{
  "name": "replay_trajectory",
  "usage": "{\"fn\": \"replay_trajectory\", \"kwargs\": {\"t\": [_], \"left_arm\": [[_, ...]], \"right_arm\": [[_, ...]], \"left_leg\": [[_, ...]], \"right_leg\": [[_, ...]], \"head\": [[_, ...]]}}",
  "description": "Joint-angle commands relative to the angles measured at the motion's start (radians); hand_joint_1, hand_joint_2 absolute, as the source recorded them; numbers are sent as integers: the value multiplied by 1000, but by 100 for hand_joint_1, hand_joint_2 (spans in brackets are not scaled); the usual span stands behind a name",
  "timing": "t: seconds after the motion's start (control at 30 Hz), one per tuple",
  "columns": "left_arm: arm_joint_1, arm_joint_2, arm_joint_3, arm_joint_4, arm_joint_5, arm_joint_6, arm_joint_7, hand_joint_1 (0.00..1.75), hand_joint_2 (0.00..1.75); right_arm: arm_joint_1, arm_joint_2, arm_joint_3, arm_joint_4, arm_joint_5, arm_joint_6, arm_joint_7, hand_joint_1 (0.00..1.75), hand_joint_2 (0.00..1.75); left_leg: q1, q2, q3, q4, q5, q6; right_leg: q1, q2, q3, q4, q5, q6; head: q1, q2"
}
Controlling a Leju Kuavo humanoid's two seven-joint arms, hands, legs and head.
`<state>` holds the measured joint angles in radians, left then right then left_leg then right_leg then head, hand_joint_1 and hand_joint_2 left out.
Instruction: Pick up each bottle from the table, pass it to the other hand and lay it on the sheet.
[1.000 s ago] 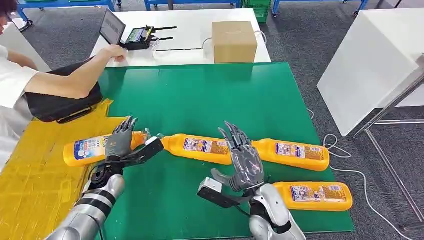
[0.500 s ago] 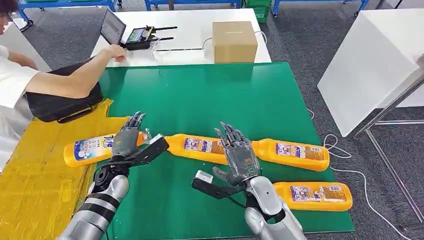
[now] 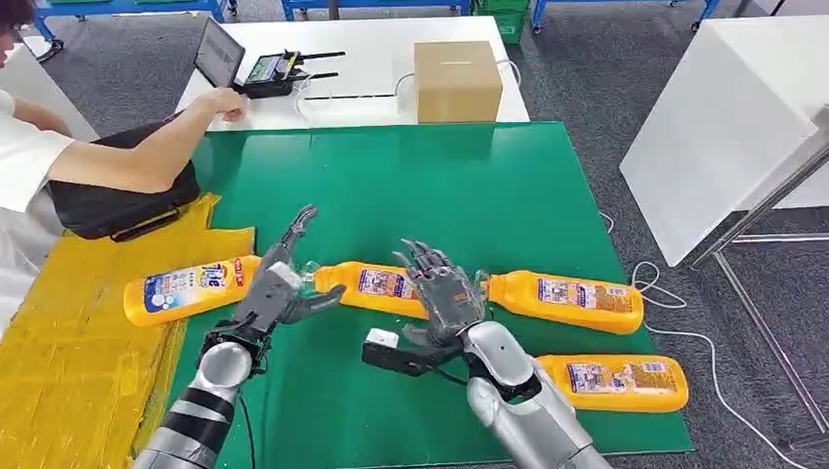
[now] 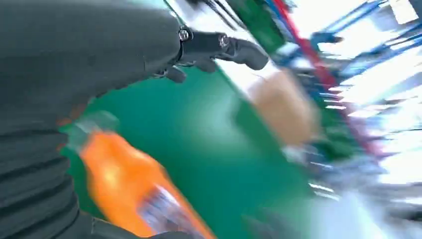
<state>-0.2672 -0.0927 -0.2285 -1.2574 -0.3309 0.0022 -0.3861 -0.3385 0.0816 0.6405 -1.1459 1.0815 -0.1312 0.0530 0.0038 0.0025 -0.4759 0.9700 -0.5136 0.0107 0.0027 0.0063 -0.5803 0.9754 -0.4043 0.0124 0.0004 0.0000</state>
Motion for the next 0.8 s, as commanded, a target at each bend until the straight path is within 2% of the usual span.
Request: {"fn": "replay_trajectory", "kwargs": {"t": [0.03, 0.13, 0.37, 0.7, 0.8], "left_arm": [[39, 34, 18, -104, 58, -42, -16, 0, 175], [39, 29, 21, -103, 79, -55, -24, 0, 175], [143, 17, 88, -238, 368, -299, -102, 0, 175], [173, -4, 98, -307, 363, -311, -98, 0, 175], [169, -7, 92, -300, 352, -298, -96, 0, 175]], "right_arm": [[-106, 10, 87, 160, -7, 6, -8, 0, 175], [-109, 7, 92, 162, -7, 7, -7, 0, 175], [-160, 57, 144, 275, 52, -21, 28, 0, 175], [-207, 96, 106, 432, 116, -24, 150, 0, 175], [-210, 103, 66, 460, 94, -25, 143, 0, 175]], "left_leg": [[0, 1, 1, -1, 0, 0], [1, 2, 2, -1, -1, -1], [0, 3, 1, -1, -1, 0], [1, 1, 1, -1, 0, 0], [1, 0, 2, -1, 0, -1]], "right_leg": [[0, 1, 1, -1, 0, 0], [1, 2, 2, -2, 1, 1], [0, 4, 0, 0, 0, 0], [1, 1, 1, -1, 1, 1], [1, 0, 2, -2, 1, 1]], "head": [[0, 0], [0, 0], [0, 0], [0, 0], [0, 0]]}}
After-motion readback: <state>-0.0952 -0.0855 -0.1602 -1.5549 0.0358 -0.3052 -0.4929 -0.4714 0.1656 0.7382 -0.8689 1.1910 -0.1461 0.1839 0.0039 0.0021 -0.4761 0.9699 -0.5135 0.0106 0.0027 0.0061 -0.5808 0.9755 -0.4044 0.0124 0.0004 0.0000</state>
